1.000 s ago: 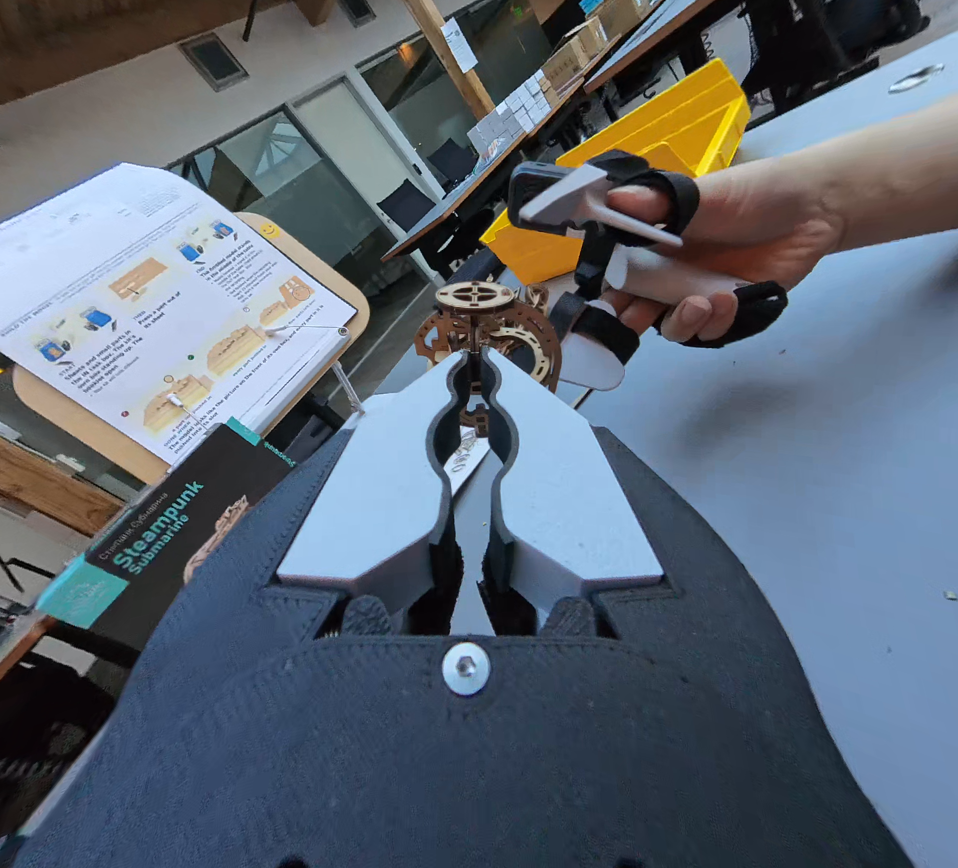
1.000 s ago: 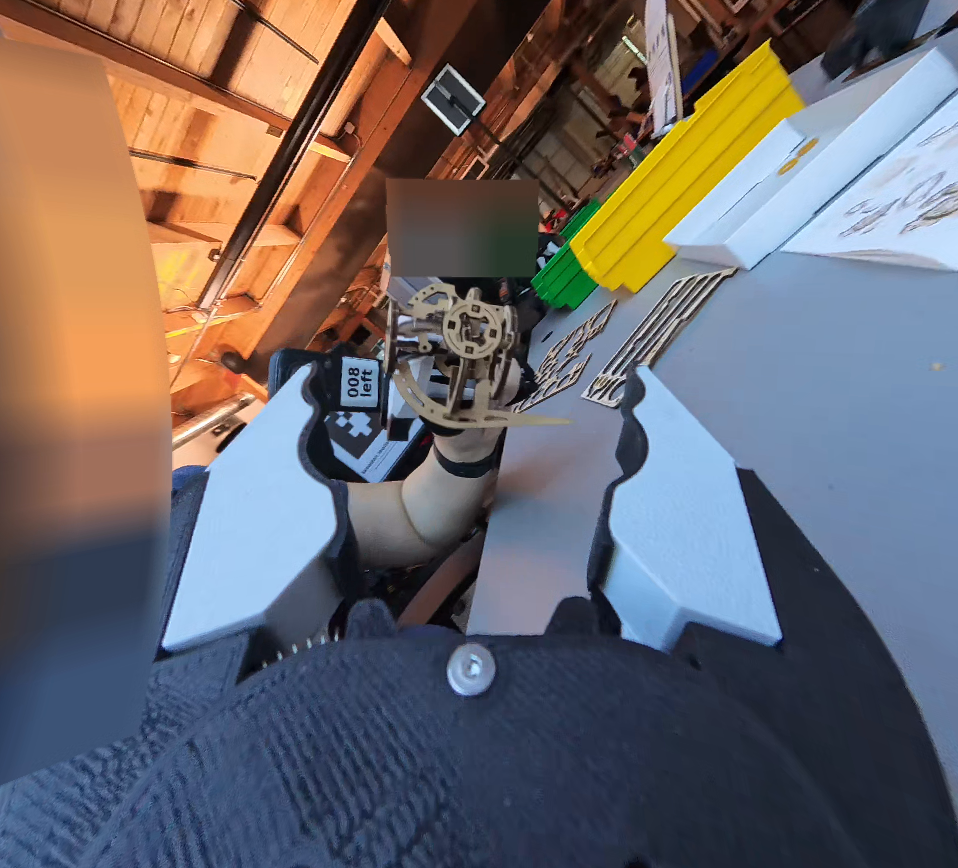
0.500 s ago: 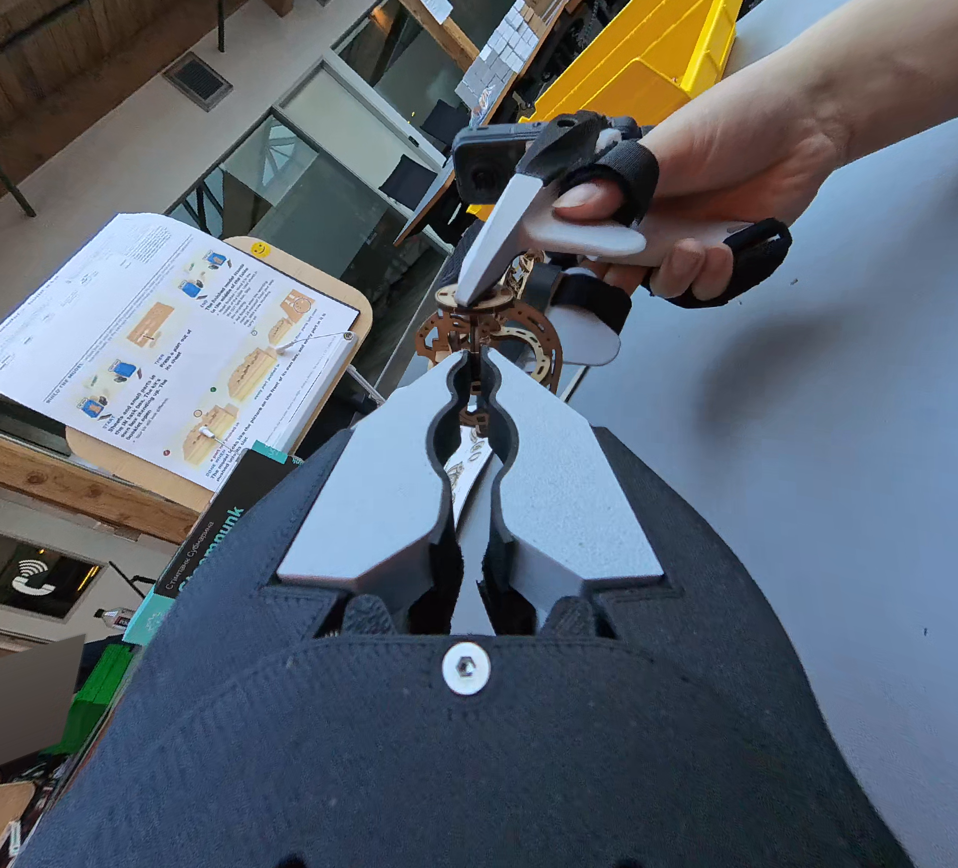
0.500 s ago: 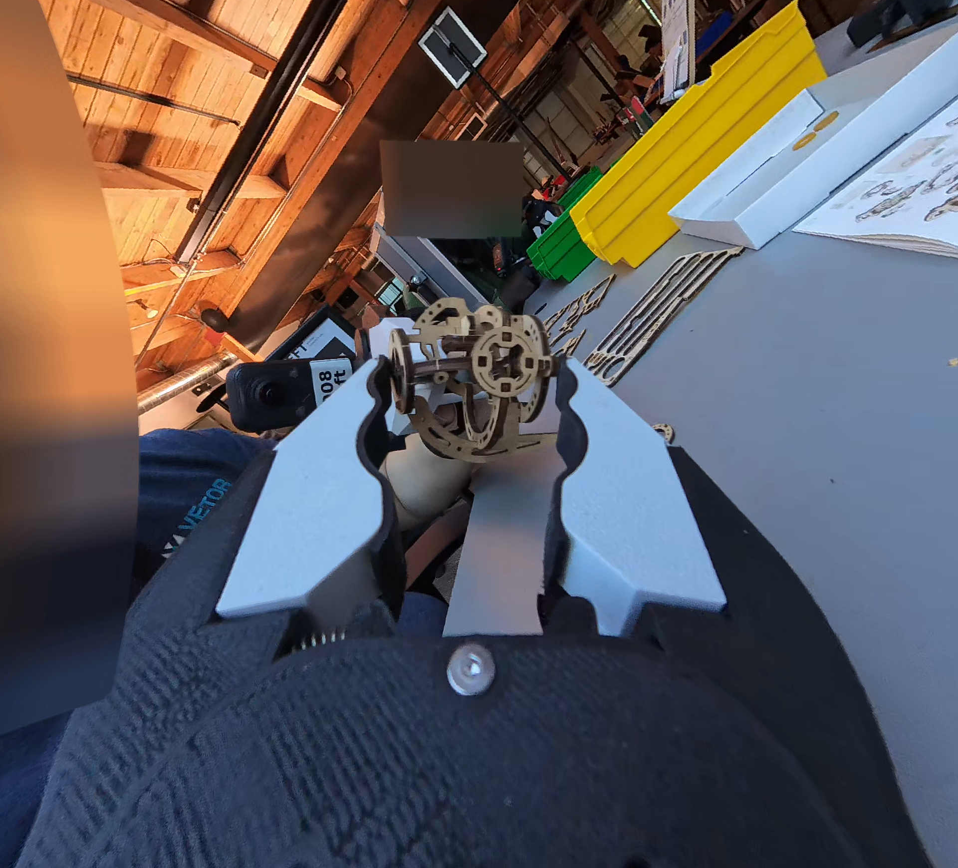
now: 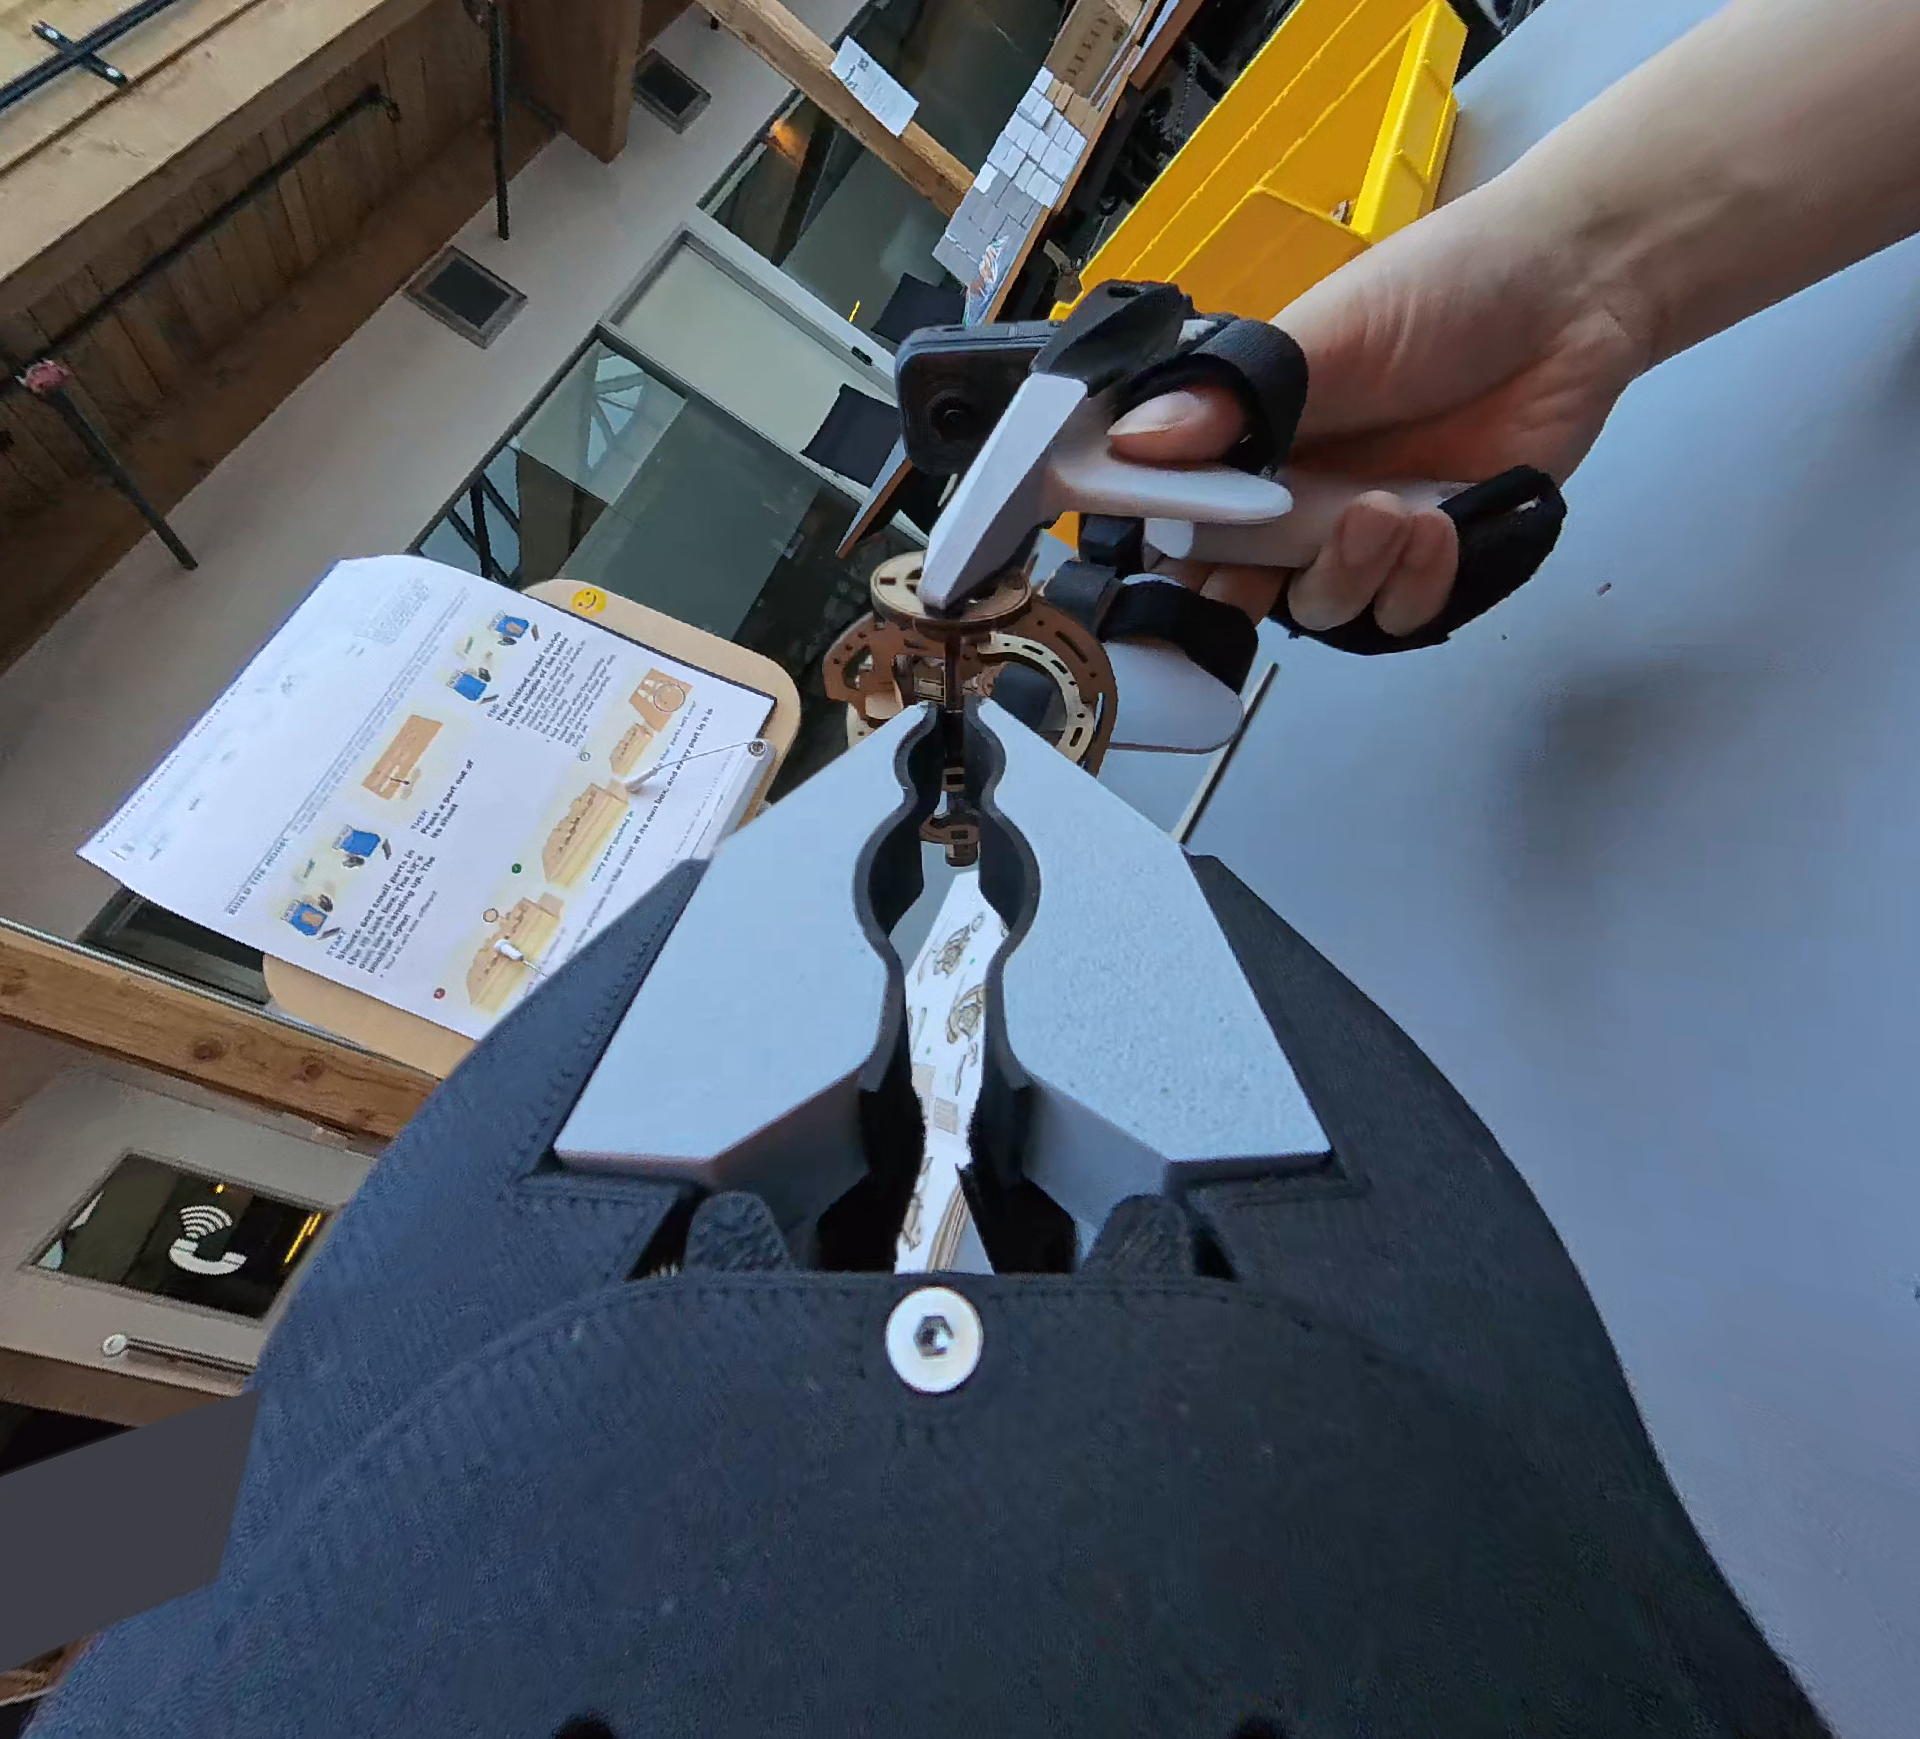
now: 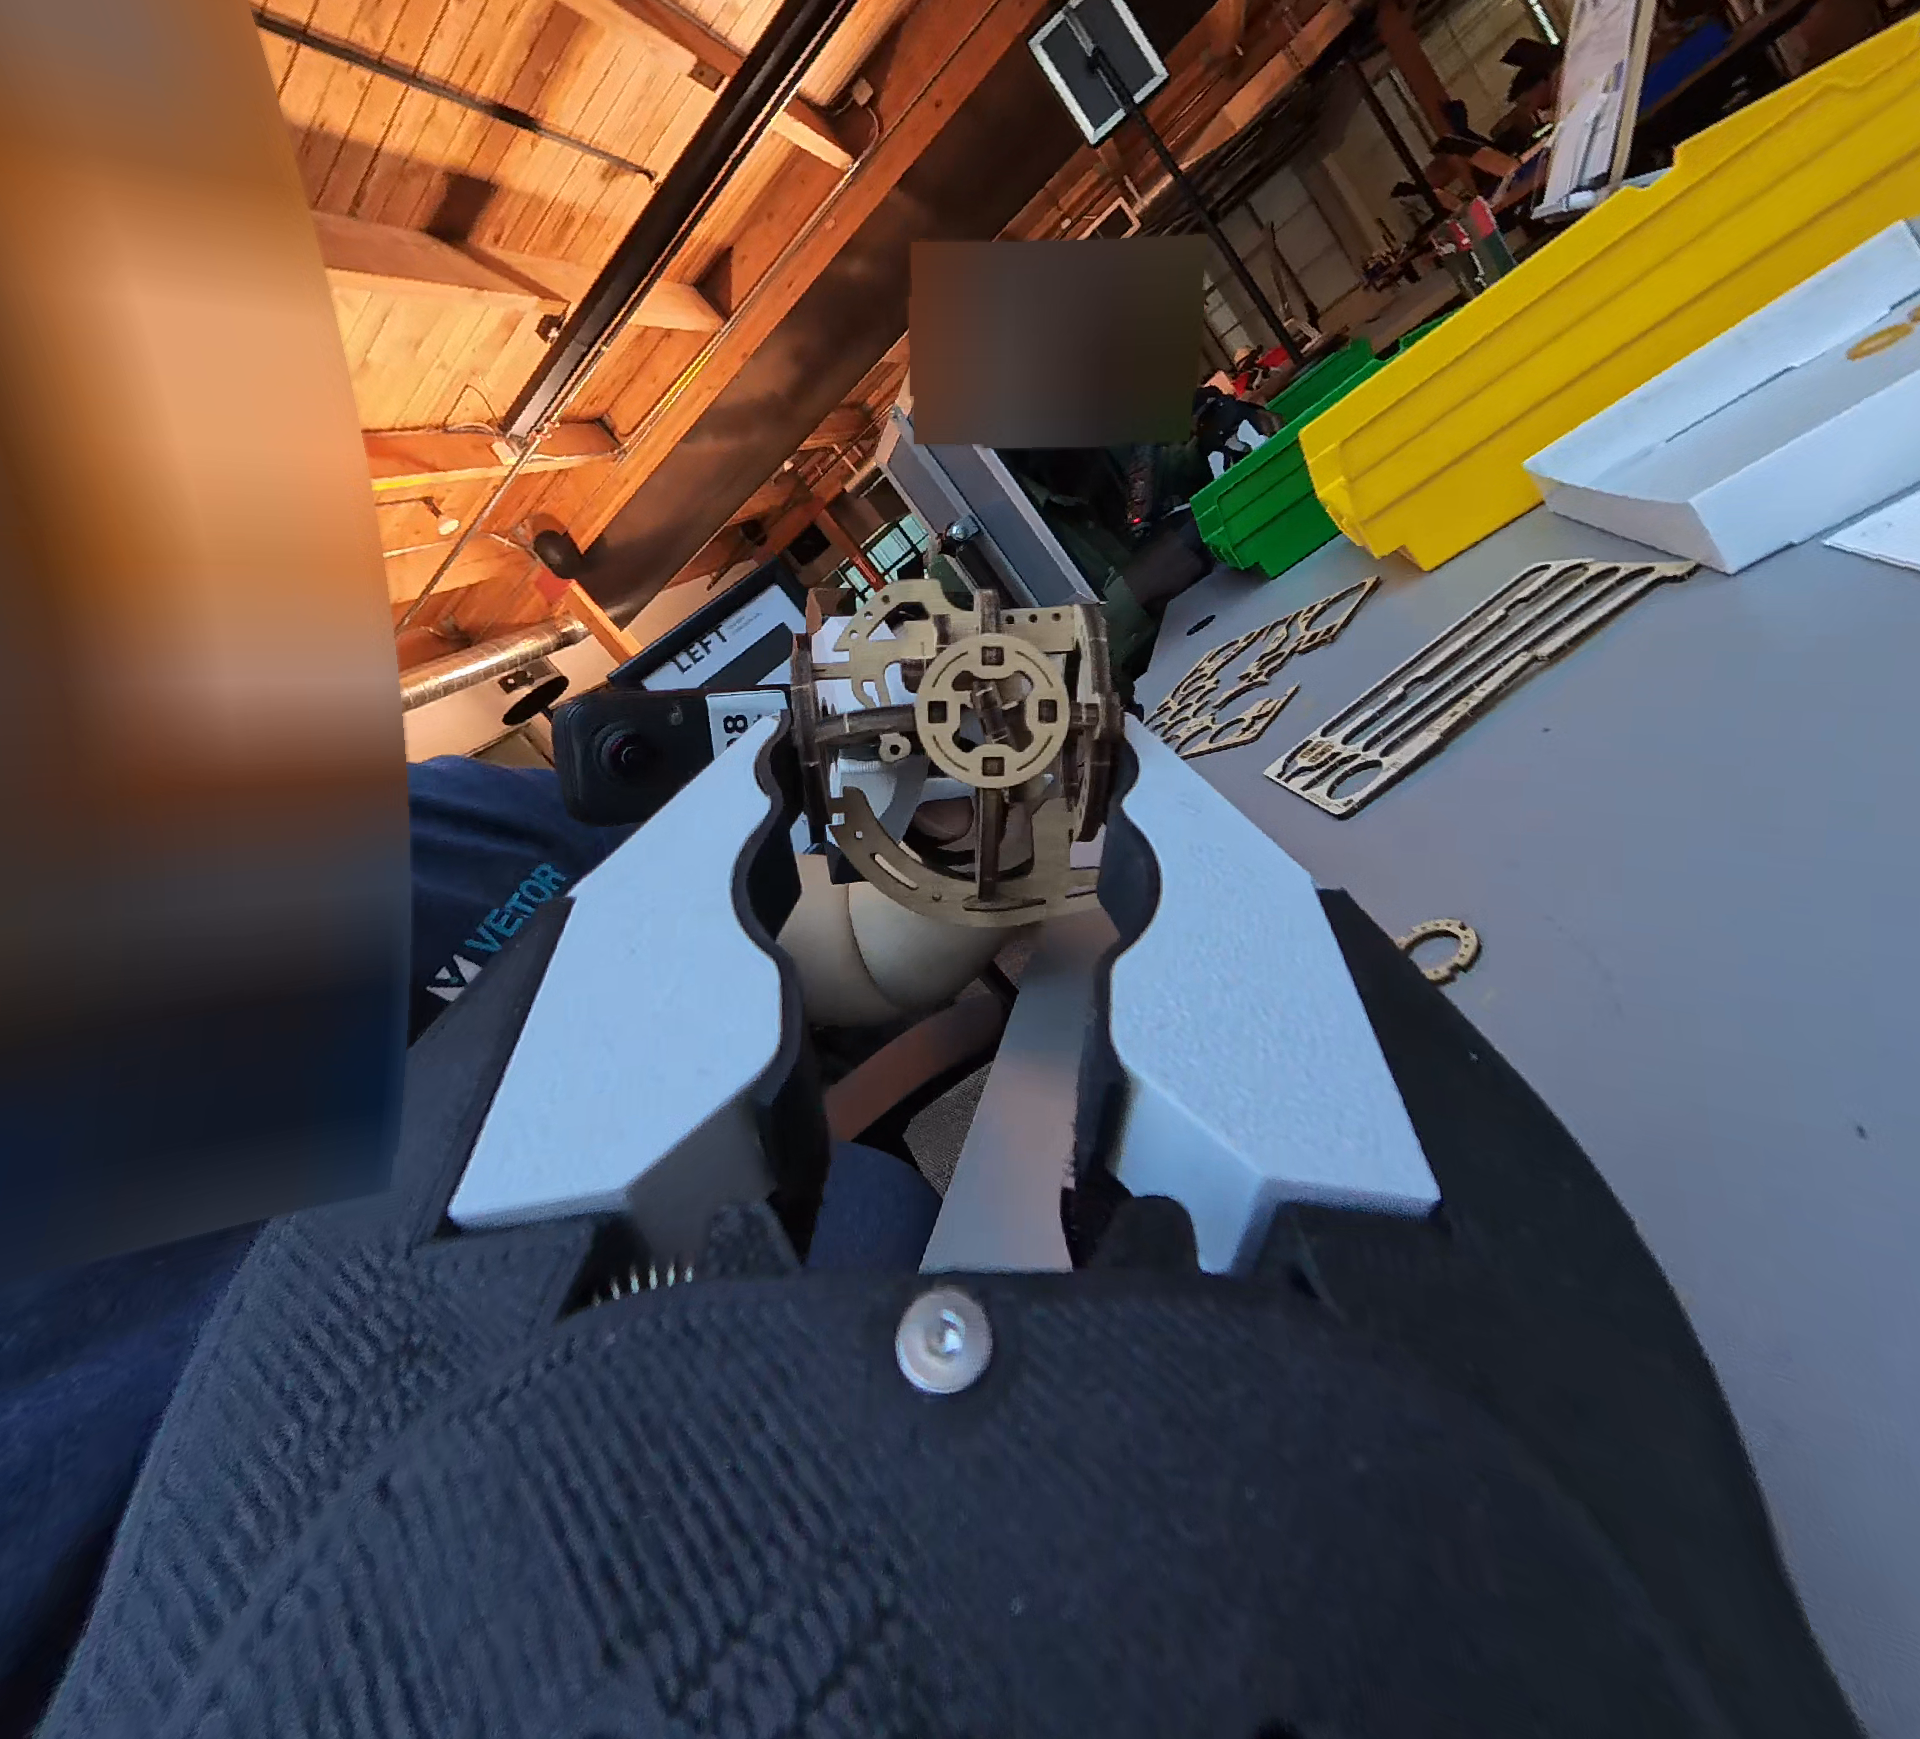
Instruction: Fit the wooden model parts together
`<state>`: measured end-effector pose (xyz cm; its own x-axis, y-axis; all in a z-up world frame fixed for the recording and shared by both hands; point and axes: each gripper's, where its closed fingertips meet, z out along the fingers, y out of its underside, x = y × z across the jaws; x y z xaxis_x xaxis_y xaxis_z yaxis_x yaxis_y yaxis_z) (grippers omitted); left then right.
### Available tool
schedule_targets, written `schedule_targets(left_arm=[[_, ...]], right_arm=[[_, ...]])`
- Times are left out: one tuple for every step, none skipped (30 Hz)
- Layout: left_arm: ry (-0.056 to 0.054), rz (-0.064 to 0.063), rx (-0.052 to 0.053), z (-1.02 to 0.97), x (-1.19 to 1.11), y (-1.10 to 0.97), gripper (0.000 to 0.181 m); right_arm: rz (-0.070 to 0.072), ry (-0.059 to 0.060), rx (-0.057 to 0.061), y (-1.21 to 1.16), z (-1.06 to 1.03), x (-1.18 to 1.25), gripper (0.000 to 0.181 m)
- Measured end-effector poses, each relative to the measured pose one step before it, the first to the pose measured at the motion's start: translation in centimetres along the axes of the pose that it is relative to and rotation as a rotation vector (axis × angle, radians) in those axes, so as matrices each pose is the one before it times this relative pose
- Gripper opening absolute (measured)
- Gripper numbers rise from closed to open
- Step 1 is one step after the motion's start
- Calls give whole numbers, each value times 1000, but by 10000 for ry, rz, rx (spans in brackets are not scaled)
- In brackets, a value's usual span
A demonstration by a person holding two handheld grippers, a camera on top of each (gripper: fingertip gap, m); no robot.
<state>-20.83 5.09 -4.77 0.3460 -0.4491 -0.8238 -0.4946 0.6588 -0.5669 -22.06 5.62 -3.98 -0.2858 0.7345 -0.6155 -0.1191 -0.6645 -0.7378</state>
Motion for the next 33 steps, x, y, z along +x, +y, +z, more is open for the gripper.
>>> schedule_targets(left_arm=[[-63, 102, 69, -69, -87, -275, 0], [-101, 100, 79, -62, -141, -291, 0], [-154, 113, 93, -70, -190, -333, 0], [-208, 101, 154, -136, -277, -424, 4], [-200, 9, 183, -192, -328, -481, 8], [-151, -154, 192, -237, -307, -490, 13], [-135, -330, 179, -308, -357, -443, 17], [-151, -521, 180, -368, -452, -385, 19], [-66, -752, 184, -350, -418, -308, 21], [27, -994, 118, -256, -361, -163, 28], [83, -1140, 15, -107, -326, -17, 36], [157, -1142, -67, 19, -218, 88, 44], [228, -1054, -115, 117, -74, 187, 52], [182, -905, -147, 156, -90, 278, 60], [145, -695, -115, 129, -101, 265, 64], [306, -482, 33, 44, 207, 75, 63], [389, -384, 135, -20, 381, -52, 56], [254, -378, 112, -4, 172, -45, 50], [282, -378, 79, 6, 206, -32, 52], [386, -367, 62, 24, 354, -23, 52], [296, -299, 3, 66, 208, 70, 52], [227, -170, -31, 83, 135, 151, 53], [258, -78, -5, 85, 223, 135, 52], [200, -19, 34, 72, 191, 63, 49], [147, 73, 100, 53, 209, -52, 49], [155, 165, 136, 12, 285, -108, 48], [37, 234, 68, 4, 152, -48, 44], [66, 303, 7, 3, 226, 30, 44], [119, 278, -25, 6, 313, 58, 43], [98, 221, -67, 4, 275, 98, 42], [165, 186, -33, 13, 378, 45, 40], [137, 141, 22, 33, 342, -55, 39], [7, 109, 52, 8, 137, -120, 39]], right_arm=[[-64, -137, 6, -29, 46, -281, 54], [-10, -152, 48, -86, 59, -285, 54], [-18, -121, 79, -118, 44, -220, 54], [-63, -65, 93, -148, -20, -135, 54], [-111, -86, 157, -273, -90, -188, 54], [-159, -152, 232, -412, -136, -322, 54], [-200, -128, 238, -470, -183, -321, 54], [-315, -91, 199, -431, -174, -317, 54], [-429, -104, 86, -279, -98, -407, 54], [-501, -94, -17, -135, -18, -438, 54], [-581, 4, -67, -9, 51, -311, 54], [-587, 9, -27, -40, 89, -325, 54], [-510, 7, -26, -8, 121, -289, 54], [-393, -33, -103, 95, 130, -268, 54], [-300, -68, -117, 119, 113, -275, 54], [-267, -51, -100, 138, 89, -218, 53], [-235, -77, -42, 71, 63, -260, 54], [-185, -125, -2, 10, 43, -310, 54], [-167, -80, 2, -32, 19, -232, 54], [-211, -35, -2, -41, 8, -162, 54], [-270, -100, 53, -132, 6, -286, 54], [-301, -114, 25, -98, 39, -333, 54], [-301, -47, -70, 54, 73, -227, 54], [-297, -22, -135, 160, 95, -192, 54], [-270, -51, -175, 230, 134, -251, 54], [-217, -68, -187, 267, 155, -259, 54], [-172, -88, -147, 214, 162, -291, 54], [-160, -100, -14, 3, 115, -294, 54], [-146, -30, 84, -169, 32, -167, 54], [-138, 0, -23, -30, 17, -91, 54], [-116, -30, -50, 20, 31, -127, 54], [-125, -60, -66, 75, 69, -190, 54], [-121, -46, -83, 116, 121, -187, 54]])
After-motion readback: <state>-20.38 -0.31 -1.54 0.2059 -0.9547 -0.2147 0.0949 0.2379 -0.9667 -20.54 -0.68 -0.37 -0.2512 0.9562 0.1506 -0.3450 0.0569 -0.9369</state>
